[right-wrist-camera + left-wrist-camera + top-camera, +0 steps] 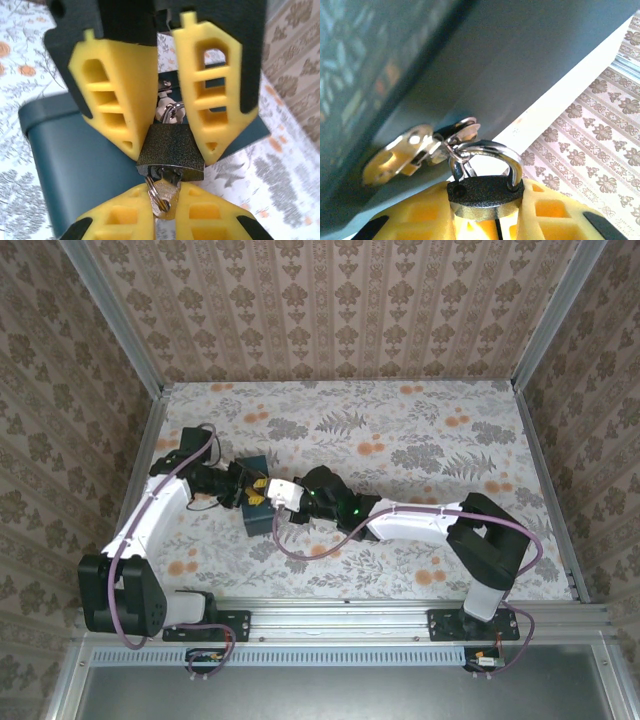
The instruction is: Unlock the padlock with the key
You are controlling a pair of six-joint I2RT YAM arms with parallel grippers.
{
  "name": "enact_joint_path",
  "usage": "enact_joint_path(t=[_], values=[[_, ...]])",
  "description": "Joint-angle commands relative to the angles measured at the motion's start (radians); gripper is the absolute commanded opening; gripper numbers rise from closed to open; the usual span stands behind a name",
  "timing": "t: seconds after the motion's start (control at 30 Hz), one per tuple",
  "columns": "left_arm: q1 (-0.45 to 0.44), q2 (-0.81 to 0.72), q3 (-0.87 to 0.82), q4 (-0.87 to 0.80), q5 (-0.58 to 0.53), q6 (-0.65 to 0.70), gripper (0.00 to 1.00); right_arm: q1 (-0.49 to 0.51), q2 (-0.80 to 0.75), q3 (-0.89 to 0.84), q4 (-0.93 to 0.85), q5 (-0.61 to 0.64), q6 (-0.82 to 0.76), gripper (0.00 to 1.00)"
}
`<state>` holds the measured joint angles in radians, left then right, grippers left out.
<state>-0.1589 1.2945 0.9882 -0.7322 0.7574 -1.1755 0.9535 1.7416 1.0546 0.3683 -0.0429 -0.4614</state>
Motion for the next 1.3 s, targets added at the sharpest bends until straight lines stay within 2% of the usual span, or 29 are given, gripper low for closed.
enact_joint_path(t=[0.0,0.17,0.37,0.4,0.5,0.57,0.73,0.9,1.13,1.2,1.27], values=[[-0.022,-0.041,-0.006,0.072,0.061,-0.021,0.07,-0.002,-0.034,0.041,-0.026,-0.063,0.249,0.04],[-0.025,-0.041,-0.018,0.089,0.065,-0.023,0.07,-0.006,-0.040,0.038,-0.020,-0.088,0.416,0.04],[-0.022,-0.032,-0.039,0.115,0.066,-0.025,0.08,-0.059,-0.038,0.050,-0.060,-0.190,0.575,0.06],[-0.020,-0.030,-0.039,0.112,0.063,-0.020,0.09,-0.066,-0.036,0.059,-0.094,-0.199,0.571,0.08],[-0.009,-0.023,-0.042,0.094,0.067,-0.001,0.24,-0.083,-0.032,0.066,-0.159,-0.218,0.515,0.16],[0.006,-0.026,-0.038,0.077,0.068,0.020,0.29,-0.091,-0.026,0.075,-0.195,-0.236,0.475,0.21],[0.061,-0.062,-0.038,0.043,0.077,0.060,0.39,-0.126,-0.025,0.122,-0.303,-0.321,0.396,0.27],[0.088,-0.075,-0.058,0.055,0.101,0.079,0.51,-0.172,-0.016,0.179,-0.394,-0.358,0.343,0.28],[0.152,-0.093,-0.052,0.055,0.112,0.102,0.53,-0.195,0.043,0.337,-0.485,-0.407,0.464,0.31],[0.194,-0.100,-0.025,0.008,0.070,0.150,0.53,-0.191,0.070,0.400,-0.532,-0.433,0.534,0.32],[0.223,-0.102,0.000,-0.028,0.016,0.202,0.53,-0.174,0.083,0.428,-0.561,-0.454,0.537,0.35]])
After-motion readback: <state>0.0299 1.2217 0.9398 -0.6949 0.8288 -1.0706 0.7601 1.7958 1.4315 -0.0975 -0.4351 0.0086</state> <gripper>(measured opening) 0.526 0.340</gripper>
